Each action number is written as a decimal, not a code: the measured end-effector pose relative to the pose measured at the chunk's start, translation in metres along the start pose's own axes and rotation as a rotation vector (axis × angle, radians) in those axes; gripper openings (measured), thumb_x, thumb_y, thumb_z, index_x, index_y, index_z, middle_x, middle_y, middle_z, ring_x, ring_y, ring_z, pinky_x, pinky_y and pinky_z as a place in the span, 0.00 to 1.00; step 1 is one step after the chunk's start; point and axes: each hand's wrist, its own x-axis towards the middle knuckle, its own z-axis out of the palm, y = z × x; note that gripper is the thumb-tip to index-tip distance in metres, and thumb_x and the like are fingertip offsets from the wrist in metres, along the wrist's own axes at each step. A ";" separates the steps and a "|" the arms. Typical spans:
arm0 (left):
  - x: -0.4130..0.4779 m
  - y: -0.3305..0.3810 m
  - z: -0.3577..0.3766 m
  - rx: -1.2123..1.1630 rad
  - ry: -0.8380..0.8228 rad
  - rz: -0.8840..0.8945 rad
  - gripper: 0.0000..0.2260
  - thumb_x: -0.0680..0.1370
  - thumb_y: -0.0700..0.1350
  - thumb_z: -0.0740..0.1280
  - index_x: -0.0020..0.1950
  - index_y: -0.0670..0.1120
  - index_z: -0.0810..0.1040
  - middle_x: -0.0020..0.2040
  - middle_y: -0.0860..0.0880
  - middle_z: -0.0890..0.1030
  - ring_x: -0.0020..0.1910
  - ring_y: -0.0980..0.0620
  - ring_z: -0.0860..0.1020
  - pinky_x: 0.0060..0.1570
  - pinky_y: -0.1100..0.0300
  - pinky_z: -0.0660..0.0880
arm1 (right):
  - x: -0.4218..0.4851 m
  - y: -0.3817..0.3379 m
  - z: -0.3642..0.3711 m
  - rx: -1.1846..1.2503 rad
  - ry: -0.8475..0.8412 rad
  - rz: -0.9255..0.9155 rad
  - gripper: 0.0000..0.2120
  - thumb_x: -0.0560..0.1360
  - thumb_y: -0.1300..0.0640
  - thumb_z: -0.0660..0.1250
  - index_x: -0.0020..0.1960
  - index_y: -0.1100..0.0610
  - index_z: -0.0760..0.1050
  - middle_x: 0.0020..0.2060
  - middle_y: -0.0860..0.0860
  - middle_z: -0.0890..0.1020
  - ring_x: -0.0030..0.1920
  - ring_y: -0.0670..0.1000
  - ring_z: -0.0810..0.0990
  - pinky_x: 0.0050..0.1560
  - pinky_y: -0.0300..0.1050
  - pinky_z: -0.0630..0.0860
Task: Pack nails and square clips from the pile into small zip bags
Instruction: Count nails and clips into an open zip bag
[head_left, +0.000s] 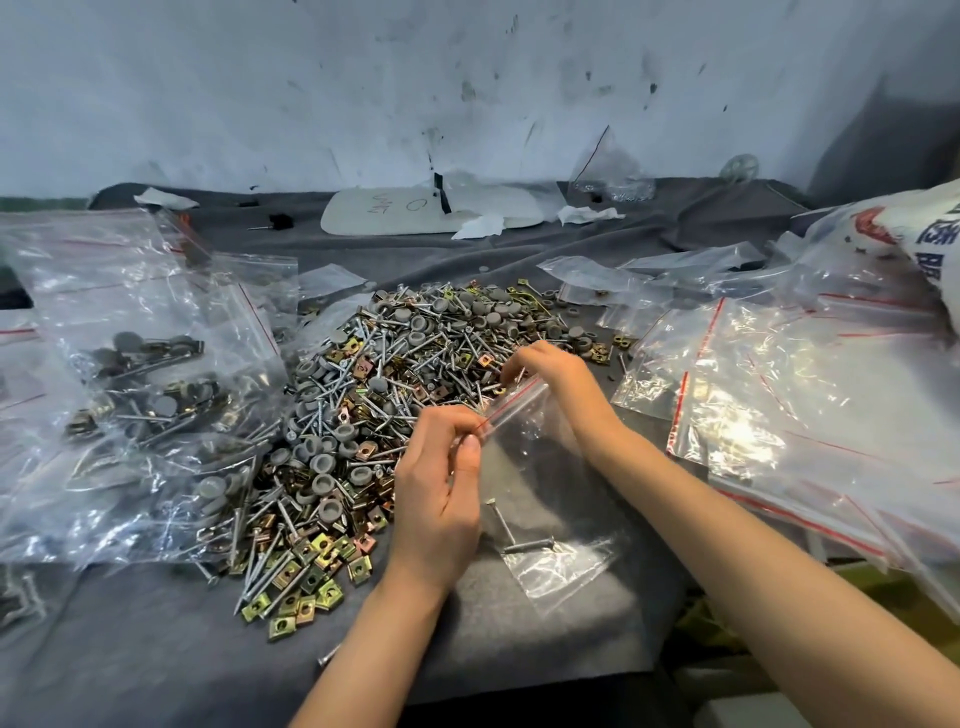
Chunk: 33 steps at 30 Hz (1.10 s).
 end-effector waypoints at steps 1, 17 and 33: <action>0.000 0.000 0.000 0.012 -0.005 0.004 0.06 0.77 0.38 0.58 0.46 0.46 0.72 0.44 0.49 0.75 0.45 0.54 0.74 0.46 0.63 0.70 | 0.001 -0.002 -0.008 0.074 0.037 0.004 0.08 0.73 0.68 0.69 0.48 0.57 0.79 0.47 0.50 0.80 0.48 0.50 0.78 0.55 0.51 0.76; 0.000 -0.003 0.001 0.004 -0.029 0.063 0.10 0.76 0.44 0.58 0.45 0.40 0.76 0.47 0.47 0.76 0.48 0.57 0.75 0.49 0.64 0.71 | -0.025 -0.060 -0.071 -0.058 -0.226 -0.240 0.09 0.75 0.61 0.69 0.54 0.53 0.81 0.42 0.48 0.78 0.44 0.49 0.76 0.49 0.45 0.74; 0.001 0.001 0.001 0.099 -0.071 0.023 0.04 0.75 0.38 0.61 0.44 0.42 0.75 0.44 0.49 0.75 0.45 0.59 0.72 0.46 0.72 0.67 | -0.006 -0.034 -0.052 0.200 -0.215 0.030 0.06 0.76 0.56 0.67 0.51 0.53 0.82 0.39 0.46 0.82 0.41 0.48 0.80 0.48 0.43 0.77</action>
